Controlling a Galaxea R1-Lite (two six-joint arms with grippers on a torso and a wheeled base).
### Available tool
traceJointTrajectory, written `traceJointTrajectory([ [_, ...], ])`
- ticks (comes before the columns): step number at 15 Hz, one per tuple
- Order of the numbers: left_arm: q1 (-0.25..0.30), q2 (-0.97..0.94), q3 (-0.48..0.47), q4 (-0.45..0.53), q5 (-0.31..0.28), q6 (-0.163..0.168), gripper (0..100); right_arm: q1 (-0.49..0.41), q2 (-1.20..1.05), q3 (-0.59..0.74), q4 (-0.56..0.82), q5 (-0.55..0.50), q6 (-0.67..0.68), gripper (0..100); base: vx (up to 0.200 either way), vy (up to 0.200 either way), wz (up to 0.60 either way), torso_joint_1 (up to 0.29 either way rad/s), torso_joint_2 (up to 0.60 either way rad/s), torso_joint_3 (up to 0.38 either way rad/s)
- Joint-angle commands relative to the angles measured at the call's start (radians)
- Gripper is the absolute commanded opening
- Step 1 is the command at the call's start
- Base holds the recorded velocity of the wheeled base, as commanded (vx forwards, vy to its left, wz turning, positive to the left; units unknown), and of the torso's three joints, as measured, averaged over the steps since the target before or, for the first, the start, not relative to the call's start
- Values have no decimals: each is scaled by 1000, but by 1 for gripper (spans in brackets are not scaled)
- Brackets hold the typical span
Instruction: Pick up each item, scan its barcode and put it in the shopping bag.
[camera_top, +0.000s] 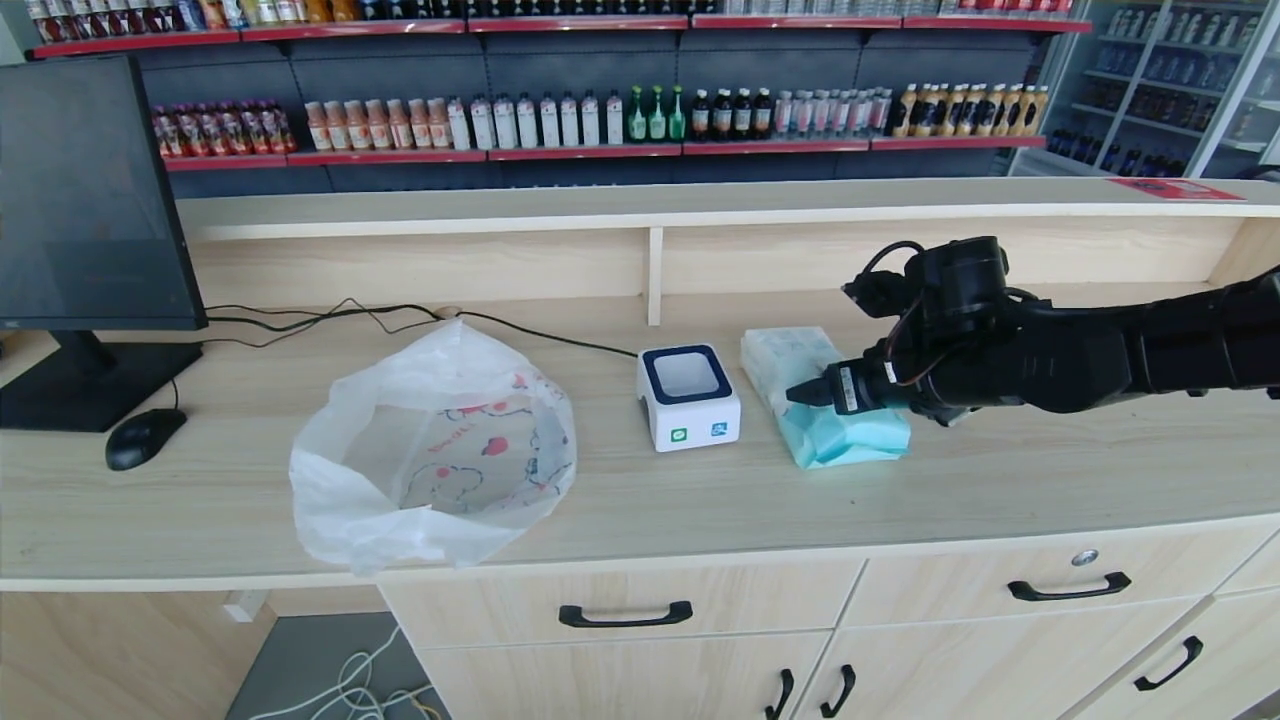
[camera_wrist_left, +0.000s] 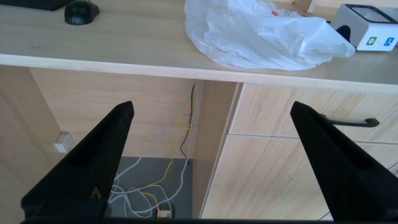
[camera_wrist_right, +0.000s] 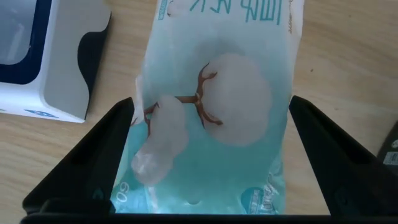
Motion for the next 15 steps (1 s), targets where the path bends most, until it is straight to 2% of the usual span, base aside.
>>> traceJointTrajectory([
  [1,1,0,0,0,1,0,100,-3,11,-2,2,2,-1,100,0,0,0,0,0,0],
  [6,0,0,0,0,1,0,100,-8,52,-25,5,45,3,100,0,0,0,0,0,0],
  [10,0,0,0,0,1,0,100,9,106,-98,7,21,88,100,0,0,0,0,0,0],
  [15,0,0,0,0,1,0,100,15,109,-98,19,-4,92,100,0,0,0,0,0,0],
])
